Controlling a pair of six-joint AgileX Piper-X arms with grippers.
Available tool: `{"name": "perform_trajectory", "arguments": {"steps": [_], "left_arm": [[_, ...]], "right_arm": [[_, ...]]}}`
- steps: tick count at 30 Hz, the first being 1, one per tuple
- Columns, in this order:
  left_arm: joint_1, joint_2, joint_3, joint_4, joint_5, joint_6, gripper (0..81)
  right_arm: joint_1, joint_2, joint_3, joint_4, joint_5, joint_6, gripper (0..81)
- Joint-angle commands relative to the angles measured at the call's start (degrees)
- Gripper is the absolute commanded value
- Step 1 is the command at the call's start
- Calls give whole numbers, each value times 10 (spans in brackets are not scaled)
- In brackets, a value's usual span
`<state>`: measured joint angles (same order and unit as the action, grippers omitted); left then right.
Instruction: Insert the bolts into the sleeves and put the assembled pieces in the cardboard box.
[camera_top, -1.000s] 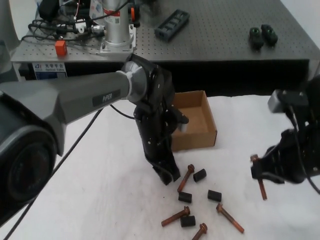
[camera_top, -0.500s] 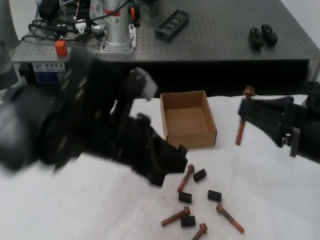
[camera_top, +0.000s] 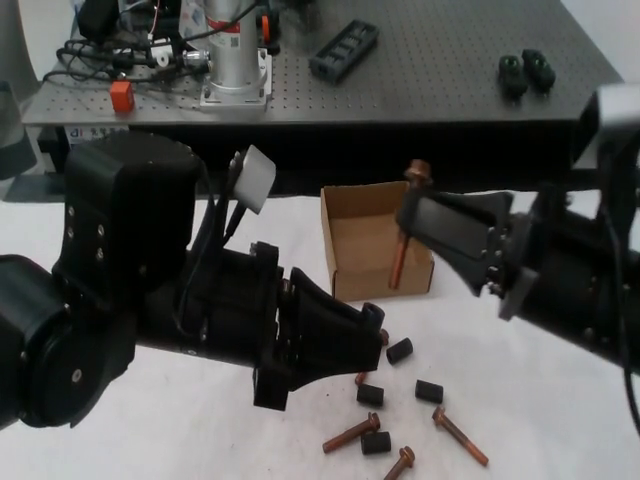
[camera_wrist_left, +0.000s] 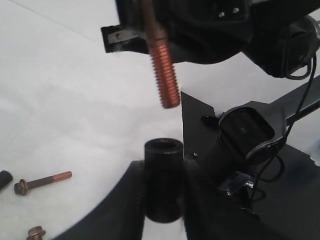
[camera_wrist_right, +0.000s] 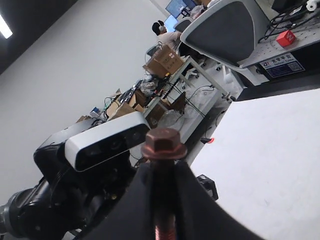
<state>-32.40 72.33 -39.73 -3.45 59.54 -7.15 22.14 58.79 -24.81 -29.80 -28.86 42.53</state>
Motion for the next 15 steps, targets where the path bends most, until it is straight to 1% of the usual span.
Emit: {"name": "perform_trajectory", "arguments": {"steps": [1,7,10,15], "left_arm": [[-1,-6,-1,-15,13,-1,7],[-1,-6,-1,-15,13,-1,7],[-1,-6,-1,-15,10,-1,7],[-1,-6,-1,-15,-20,-1,7]], "right_arm": [[0,-1,-1,-17,3,3,20],[18,7,-1,-11,0,3,20],[19,7,-1,4,0,3,20],[19,7,-1,21,0,-2,20]]}}
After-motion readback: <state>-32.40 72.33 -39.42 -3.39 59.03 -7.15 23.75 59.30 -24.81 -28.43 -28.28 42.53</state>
